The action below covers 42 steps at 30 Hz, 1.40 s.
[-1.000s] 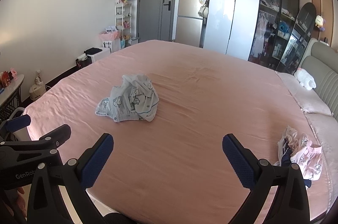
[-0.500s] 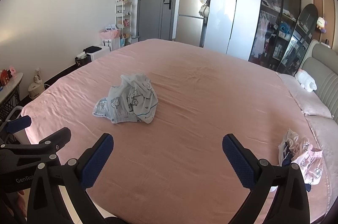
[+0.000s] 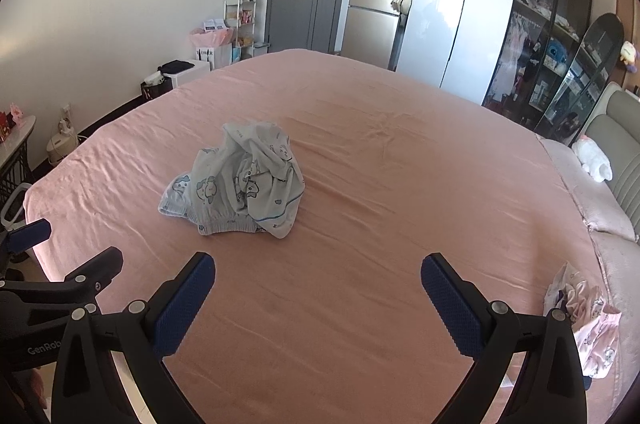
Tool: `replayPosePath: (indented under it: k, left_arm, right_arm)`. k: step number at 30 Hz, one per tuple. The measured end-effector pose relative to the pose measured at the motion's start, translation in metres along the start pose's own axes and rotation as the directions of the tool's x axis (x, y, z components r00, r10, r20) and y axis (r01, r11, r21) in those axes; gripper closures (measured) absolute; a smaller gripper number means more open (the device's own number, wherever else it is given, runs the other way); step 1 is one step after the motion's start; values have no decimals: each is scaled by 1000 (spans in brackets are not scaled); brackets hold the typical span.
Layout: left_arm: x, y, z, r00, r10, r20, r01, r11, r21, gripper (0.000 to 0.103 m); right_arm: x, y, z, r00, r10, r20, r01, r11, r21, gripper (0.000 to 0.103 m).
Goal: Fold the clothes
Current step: 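Move both grippers toward the grey cat-print pants on the bed, then lower both grippers onto the elastic waistband of the grey pants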
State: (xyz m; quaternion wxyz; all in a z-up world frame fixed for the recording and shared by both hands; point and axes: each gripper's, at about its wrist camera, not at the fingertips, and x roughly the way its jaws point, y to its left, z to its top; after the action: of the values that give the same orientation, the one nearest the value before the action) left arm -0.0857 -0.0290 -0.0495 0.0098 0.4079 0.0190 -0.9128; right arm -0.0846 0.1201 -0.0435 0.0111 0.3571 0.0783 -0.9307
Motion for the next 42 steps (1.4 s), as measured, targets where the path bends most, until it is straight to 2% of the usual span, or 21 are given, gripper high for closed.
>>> replayPosePath:
  k: [8,15,19,27,33,38,42]
  left_arm:
    - [38,6,15,1000,15,-24,-15,1000,0,0]
    - [72,7,18,999,20,-47,-19,1000,15,0]
    - [92,6,20,998,23,-64,-21,1000,22,0]
    - [127,6,26,998,-2,-69,5,999,37,0]
    - [149,9,35,999,-41,-29,41,999,7,0]
    - [172,7,44,996,-82,-19,82,997,2,0]
    - [189,3,47,995,-93,-40,93,996,11,0]
  right_arm:
    - [41,13,16,999,8,-37,-13,991,-134,0]
    - [82,20,17,995,-77,-61,59,965,-257,0]
    - [104,23,17,995,-53,-82,30,966,-258,0]
    - [142,26,22,996,-17,-83,-2,975,-223,0]
    - [167,16,30,998,40,-52,-48,987,-156,0]
    - [194,3,36,987,144,-72,-147,988,-43,0]
    - [212,4,40,975,206,-78,-207,978,1,0]
